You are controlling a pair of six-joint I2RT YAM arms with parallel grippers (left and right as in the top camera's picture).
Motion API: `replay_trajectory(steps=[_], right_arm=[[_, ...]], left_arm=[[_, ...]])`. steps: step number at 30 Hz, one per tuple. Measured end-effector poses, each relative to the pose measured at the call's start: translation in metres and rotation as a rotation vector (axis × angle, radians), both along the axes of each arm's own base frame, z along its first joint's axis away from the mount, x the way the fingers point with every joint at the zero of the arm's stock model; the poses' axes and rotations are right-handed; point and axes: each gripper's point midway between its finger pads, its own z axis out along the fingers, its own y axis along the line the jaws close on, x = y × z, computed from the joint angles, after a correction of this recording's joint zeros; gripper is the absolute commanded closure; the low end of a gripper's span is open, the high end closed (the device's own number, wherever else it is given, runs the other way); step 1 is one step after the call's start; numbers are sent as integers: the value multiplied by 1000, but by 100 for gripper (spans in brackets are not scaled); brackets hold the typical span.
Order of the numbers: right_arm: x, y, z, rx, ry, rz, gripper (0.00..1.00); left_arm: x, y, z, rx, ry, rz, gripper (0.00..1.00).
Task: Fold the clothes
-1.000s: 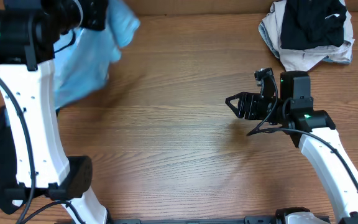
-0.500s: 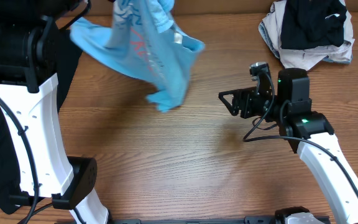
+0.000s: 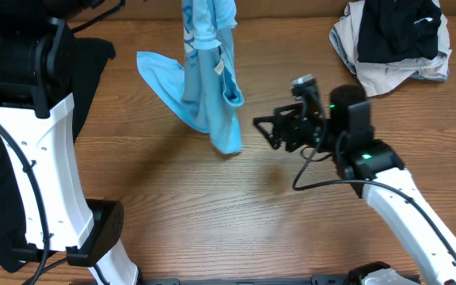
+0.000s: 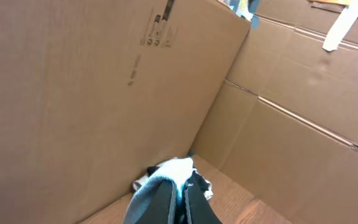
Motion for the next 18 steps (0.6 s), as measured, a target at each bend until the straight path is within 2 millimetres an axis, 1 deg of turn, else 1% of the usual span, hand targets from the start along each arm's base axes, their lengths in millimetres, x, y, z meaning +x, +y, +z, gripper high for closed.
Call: replay_trajectory(steps=[4,8,15,18], right_arm=[[-10,25,-1,-4,-19,60,21],[-9,38,5,-17,-75,58,18],[2,52,14,-33,-173,13,19],[13,60,7,-30,-193,6,23]], left_arm=[[-1,-1,-2,-5,20,-9,96],[-2,-2,-4,-6,31,-18,96],[-7,-6,-5,-5,34,-53,96],[-9,-7,-5,-6,39,-65,96]])
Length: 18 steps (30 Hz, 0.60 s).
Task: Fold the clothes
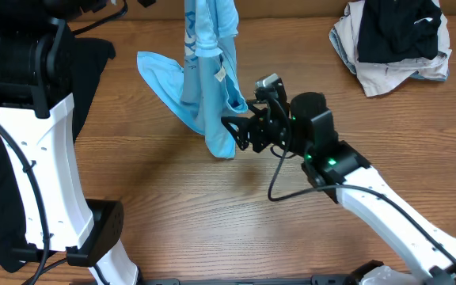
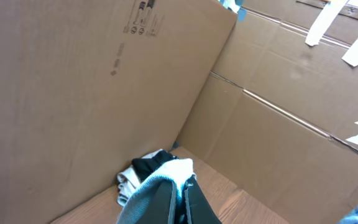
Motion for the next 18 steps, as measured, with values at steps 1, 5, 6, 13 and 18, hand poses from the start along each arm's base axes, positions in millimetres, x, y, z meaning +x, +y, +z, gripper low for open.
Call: replay_trajectory(steps=[1,5,6,13,18], right_arm=[[4,2,-3,1,-6,-3,34],[20,9,-26,-9,-1,-14,93],[22,10,-31,-13,5,-19,96],[29,-8,-26,6,35,-75,96],[14,-57,19,16,38,-171,96]], left_arm=[[-1,0,0,0,2,-5,96],[-3,-2,-2,1,13,-19,96],[-3,-2,-4,3,23,-21,96],[5,19,-24,16,122,35,96],[20,62,-21,10,109,156,96]])
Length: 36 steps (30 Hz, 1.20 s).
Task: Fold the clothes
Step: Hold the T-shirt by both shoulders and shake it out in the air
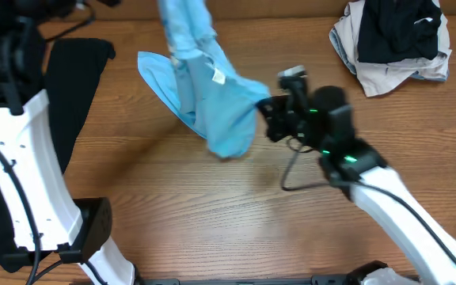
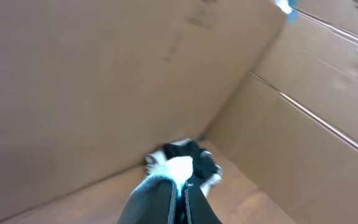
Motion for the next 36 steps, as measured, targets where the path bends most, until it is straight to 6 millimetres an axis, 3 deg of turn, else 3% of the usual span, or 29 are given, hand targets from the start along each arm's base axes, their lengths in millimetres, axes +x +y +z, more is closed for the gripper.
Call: replay_trajectory(steps=[1,2,6,9,12,17,21,27,31,36], right_arm=[[-6,-12,13,1,-5,-24,96],[-15,-34,41,6,-41,-79,96],[-39,-78,97,-6,-102,-194,96],[-61,-99,139,-4,-166,-249,96],[-84,-107,173,3,-216,-262,96],[-109,-115,201,-8,-218,-270,96],[-128,-119,223,-17,-244,-263,96],[-153,-128,254,-35,-310,-272,96],[-164,-134,273,-39,-364,-293,96],[-165,-142,279,-54,-389,-331,96]], left_arm=[[1,8,2,1,-8,23,96],[0,23,7,2,-24,63,96],[-18,49,26,11,-79,143,96],[-50,51,50,33,-160,166,96],[-101,41,80,62,-280,167,96],[-175,36,116,107,-458,239,96],[-231,44,139,137,-591,383,96],[-307,72,151,182,-703,670,96],[-316,91,146,214,-688,797,96],[-283,107,133,250,-598,854,96]])
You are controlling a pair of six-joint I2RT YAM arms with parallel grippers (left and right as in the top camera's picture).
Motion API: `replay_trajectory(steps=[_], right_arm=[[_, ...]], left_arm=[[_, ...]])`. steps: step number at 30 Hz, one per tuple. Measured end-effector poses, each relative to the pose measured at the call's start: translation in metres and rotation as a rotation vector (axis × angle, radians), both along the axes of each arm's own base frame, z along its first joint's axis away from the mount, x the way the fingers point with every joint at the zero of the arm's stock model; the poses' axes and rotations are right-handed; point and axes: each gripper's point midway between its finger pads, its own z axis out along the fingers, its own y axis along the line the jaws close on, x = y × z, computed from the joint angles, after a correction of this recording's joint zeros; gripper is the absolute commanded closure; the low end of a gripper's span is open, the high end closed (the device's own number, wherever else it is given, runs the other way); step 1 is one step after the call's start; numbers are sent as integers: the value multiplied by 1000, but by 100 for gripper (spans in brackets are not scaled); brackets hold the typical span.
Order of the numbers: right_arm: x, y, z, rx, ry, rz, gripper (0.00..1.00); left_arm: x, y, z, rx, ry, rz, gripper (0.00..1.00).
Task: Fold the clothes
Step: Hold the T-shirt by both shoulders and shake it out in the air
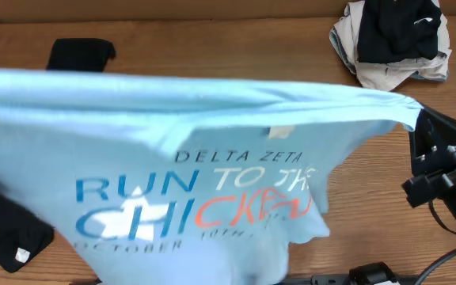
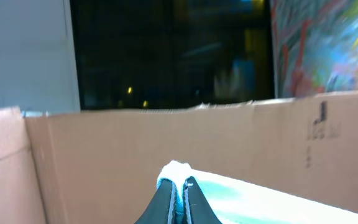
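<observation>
A light blue T-shirt (image 1: pixel 172 150) with printed lettering is stretched wide across the overhead view, high above the table, and hides most of it. My left gripper (image 2: pixel 180 182) is shut on a bunched edge of the shirt in the left wrist view. In the overhead view it is out of frame at the left. My right gripper (image 1: pixel 424 127) sits at the shirt's right corner and holds it taut there. Its fingertips are hidden by the cloth.
A pile of black and pale clothes (image 1: pixel 394 36) lies at the back right of the wooden table (image 1: pixel 236 39). A black garment (image 1: pixel 81 54) lies at the back left, and more black cloth (image 1: pixel 10 233) lower left. Cardboard walls (image 2: pixel 104 162) stand behind.
The shirt hung bunched from my left gripper with the right gripper at its side edge. Now it is spread flat between both grippers, raised close under the overhead camera, print facing up.
The shirt first hung in a bunch from my raised left gripper, with the right gripper open to its right. Then the right gripper was at the shirt's lower edge, then holding that edge out to the right. Now both grippers hold the shirt spread wide.
</observation>
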Motion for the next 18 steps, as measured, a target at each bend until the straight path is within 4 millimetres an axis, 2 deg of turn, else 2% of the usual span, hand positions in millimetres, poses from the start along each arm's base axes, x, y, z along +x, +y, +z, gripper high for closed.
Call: replay_trajectory(steps=[2,4,9,13,18], right_arm=[[2,-3,0,-6,0,-21,96],[5,-5,-1,-16,0,-37,96],[19,-6,-9,-42,33,-55,96],[45,-2,-31,-72,127,-66,96],[95,6,-73,-120,284,-78,96]], left_arm=[[14,3,-5,-5,34,6,96],[42,10,-18,-20,105,12,96],[90,19,-52,-49,267,15,96],[121,22,-84,-70,407,2,96],[169,27,-133,-100,603,-21,96]])
